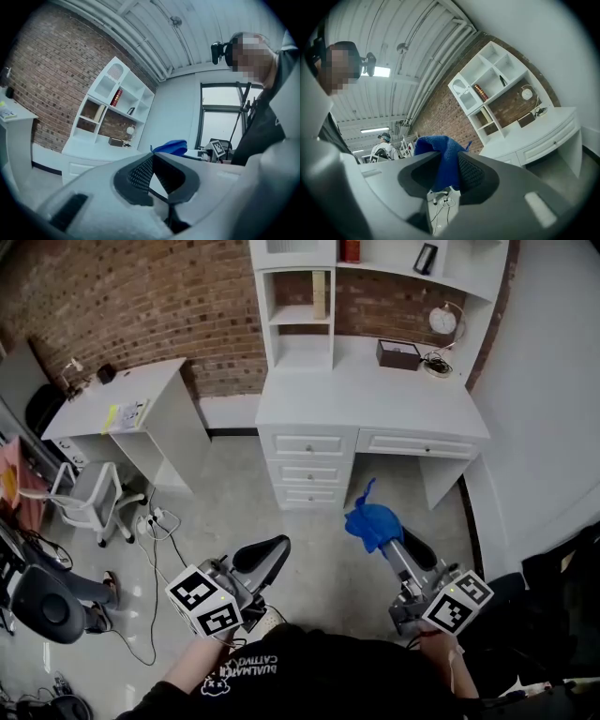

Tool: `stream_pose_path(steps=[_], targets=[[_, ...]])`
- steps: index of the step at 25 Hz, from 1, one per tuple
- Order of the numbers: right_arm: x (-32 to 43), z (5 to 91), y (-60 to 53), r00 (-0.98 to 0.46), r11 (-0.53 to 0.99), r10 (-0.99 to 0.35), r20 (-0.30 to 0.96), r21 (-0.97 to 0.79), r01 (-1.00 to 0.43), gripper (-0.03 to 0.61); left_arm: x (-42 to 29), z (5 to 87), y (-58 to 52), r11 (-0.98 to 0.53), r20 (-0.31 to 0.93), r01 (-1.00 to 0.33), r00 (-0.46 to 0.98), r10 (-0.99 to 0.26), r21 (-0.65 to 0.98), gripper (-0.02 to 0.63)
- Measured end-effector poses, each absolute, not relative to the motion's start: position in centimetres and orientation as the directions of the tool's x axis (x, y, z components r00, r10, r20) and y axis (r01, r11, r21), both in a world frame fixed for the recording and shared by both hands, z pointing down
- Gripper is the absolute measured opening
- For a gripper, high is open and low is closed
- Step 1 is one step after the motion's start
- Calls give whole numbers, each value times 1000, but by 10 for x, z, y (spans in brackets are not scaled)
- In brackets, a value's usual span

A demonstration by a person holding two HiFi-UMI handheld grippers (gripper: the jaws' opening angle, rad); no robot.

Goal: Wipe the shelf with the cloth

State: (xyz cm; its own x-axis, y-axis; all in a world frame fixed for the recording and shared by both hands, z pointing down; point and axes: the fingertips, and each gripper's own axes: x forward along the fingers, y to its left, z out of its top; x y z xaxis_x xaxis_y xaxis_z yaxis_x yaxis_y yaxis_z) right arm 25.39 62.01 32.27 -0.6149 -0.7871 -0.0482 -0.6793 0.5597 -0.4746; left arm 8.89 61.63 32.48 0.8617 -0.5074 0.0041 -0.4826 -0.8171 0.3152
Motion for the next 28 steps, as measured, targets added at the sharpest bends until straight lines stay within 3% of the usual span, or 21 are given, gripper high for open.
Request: stream_pose_path(steps=[11,19,28], targets=[[224,330,583,-672,601,-740,1,-447,-662,117,77,329,584,-802,18,-501,851,-525,325,-2],[201,347,510,-660,561,-749,60,-472,-680,117,61,347,506,-808,27,-464,872,-489,364,-3],[153,318,376,-605,526,-795,30,-462,-714,117,8,319,374,-842,-3,-430,890,-456,327,-3]])
